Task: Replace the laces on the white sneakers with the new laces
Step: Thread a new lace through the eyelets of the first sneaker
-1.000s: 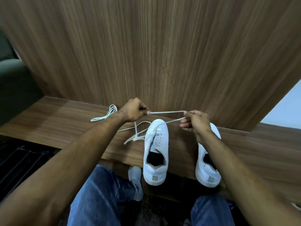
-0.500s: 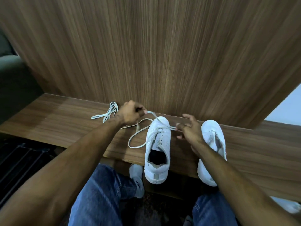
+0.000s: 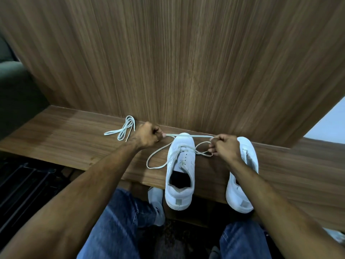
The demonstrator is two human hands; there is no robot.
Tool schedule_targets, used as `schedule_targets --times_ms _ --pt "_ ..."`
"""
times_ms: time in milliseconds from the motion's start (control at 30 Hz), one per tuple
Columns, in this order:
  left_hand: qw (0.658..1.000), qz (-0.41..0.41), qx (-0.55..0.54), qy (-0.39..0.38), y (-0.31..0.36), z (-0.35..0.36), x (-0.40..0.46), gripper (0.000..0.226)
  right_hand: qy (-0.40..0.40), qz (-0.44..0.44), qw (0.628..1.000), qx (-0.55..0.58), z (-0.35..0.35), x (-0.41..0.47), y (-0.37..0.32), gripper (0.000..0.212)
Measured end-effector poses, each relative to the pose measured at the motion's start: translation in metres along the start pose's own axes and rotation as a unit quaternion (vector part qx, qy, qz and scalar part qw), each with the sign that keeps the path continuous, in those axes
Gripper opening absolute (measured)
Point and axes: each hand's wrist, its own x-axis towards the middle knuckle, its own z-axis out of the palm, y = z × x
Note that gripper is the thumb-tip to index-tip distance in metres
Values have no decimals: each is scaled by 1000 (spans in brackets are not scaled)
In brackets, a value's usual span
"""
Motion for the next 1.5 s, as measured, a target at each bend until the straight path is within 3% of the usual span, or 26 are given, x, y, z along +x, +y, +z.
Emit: schedule_targets --times_ms 100,233,333,400,467,567,667,767,900,1033,1100,1167,1233,1333,1400,1433,1500 --pt "983 -64 -164 52 1 5 -4 21 22 21 999 -16 -3 3 12 22" --pt "869 -140 -460 115 26 7 -2 18 9 38 999 0 5 -3 17 23" --pt "803 -138 -557 158 45 6 5 20 3 47 996 76 15 -8 11 18" --pt "788 -110 -573 195 57 8 10 22 -32 47 994 98 23 -14 6 8" --pt "798 -70 -553 227 63 11 15 23 -77 24 994 72 32 -22 5 15" --pt "878 -11 -417 235 58 20 18 16 -110 -33 990 -80 44 -35 13 42" --pt "954 30 -243 173 50 35 11 7 -164 -57 977 -120 51 -48 22 73" --pt "989 53 -95 99 41 50 6 13 -160 -114 959 -204 55 -54 26 96" --pt "997 73 25 -11 32 69 3 12 -133 -109 956 -237 60 -56 23 98" --pt "989 96 92 -61 25 76 0 11 -105 -74 966 -226 55 -54 22 78" --pt "992 111 25 -57 23 75 2 10 -95 -61 971 -210 50 -50 22 70" --pt "984 102 -145 -6 33 72 3 10 -95 -37 975 -198 46 -44 22 64" --pt "928 48 -356 97 51 62 8 12 -94 -15 979 -180 43 -39 21 51" --pt "758 -48 -578 299 66 28 26 17 -87 20 988 -129 41 -35 27 32" --pt "645 -57 -629 432 65 -4 40 19 -94 29 990 -103 40 -32 32 22" --pt "610 -43 -623 488 64 -19 46 20 -99 28 990 -98 41 -31 33 18" --pt "574 8 -582 576 67 -45 51 21 -105 25 990 -92 42 -27 34 16"
